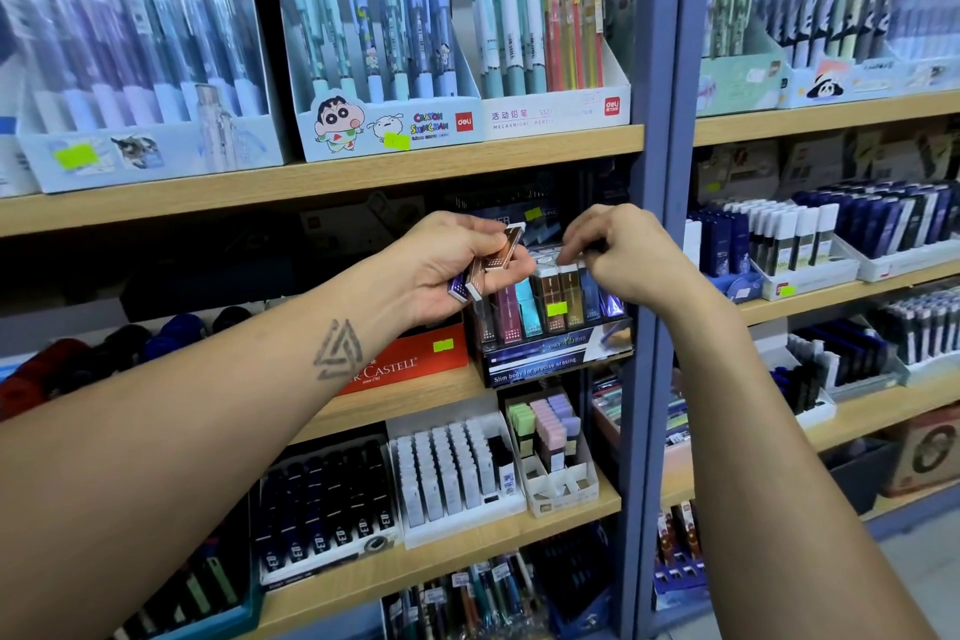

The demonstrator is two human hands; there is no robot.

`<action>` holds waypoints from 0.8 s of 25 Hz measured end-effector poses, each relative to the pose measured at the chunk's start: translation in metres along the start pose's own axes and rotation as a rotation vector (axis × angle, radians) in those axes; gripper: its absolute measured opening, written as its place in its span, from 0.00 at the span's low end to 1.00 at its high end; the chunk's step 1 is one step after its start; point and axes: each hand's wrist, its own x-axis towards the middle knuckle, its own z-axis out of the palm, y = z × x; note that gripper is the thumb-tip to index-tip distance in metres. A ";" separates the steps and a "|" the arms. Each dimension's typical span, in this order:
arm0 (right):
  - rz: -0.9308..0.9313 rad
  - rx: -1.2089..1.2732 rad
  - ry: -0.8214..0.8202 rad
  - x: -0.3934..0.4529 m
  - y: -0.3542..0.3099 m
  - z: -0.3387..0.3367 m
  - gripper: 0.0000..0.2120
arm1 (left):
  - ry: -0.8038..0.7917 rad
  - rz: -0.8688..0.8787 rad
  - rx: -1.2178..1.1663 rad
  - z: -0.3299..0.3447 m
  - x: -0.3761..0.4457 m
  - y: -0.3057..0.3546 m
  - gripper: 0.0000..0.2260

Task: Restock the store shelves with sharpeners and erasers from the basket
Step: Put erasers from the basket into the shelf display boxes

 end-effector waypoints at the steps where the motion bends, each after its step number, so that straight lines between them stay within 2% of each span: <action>1: -0.012 0.006 0.007 -0.001 -0.001 0.000 0.22 | 0.002 -0.001 -0.017 0.000 0.000 -0.001 0.14; 3: -0.057 0.111 0.052 -0.001 -0.007 -0.002 0.18 | 0.002 0.001 -0.050 0.002 -0.001 -0.002 0.14; 5: -0.085 0.350 0.071 -0.004 -0.021 -0.006 0.10 | 0.007 0.019 -0.096 0.003 0.001 -0.004 0.13; 7: -0.064 0.565 -0.038 -0.008 -0.037 -0.010 0.03 | 0.046 0.069 -0.119 0.004 0.006 -0.005 0.11; 9: -0.009 0.605 -0.247 -0.012 -0.048 -0.006 0.12 | 0.114 0.131 -0.087 0.005 0.010 -0.005 0.06; 11: 0.045 0.593 -0.405 -0.015 -0.058 0.003 0.16 | 0.148 0.168 -0.092 0.006 0.014 -0.007 0.06; 15: 0.082 0.726 -0.395 -0.015 -0.062 0.009 0.17 | 0.112 0.172 -0.178 0.002 0.014 -0.006 0.05; 18: 0.102 0.658 -0.387 -0.015 -0.053 -0.001 0.16 | 0.035 0.159 -0.229 -0.004 0.010 -0.001 0.10; 20: 0.115 0.612 -0.397 -0.016 -0.046 -0.007 0.14 | 0.070 0.192 -0.187 -0.009 0.011 0.000 0.06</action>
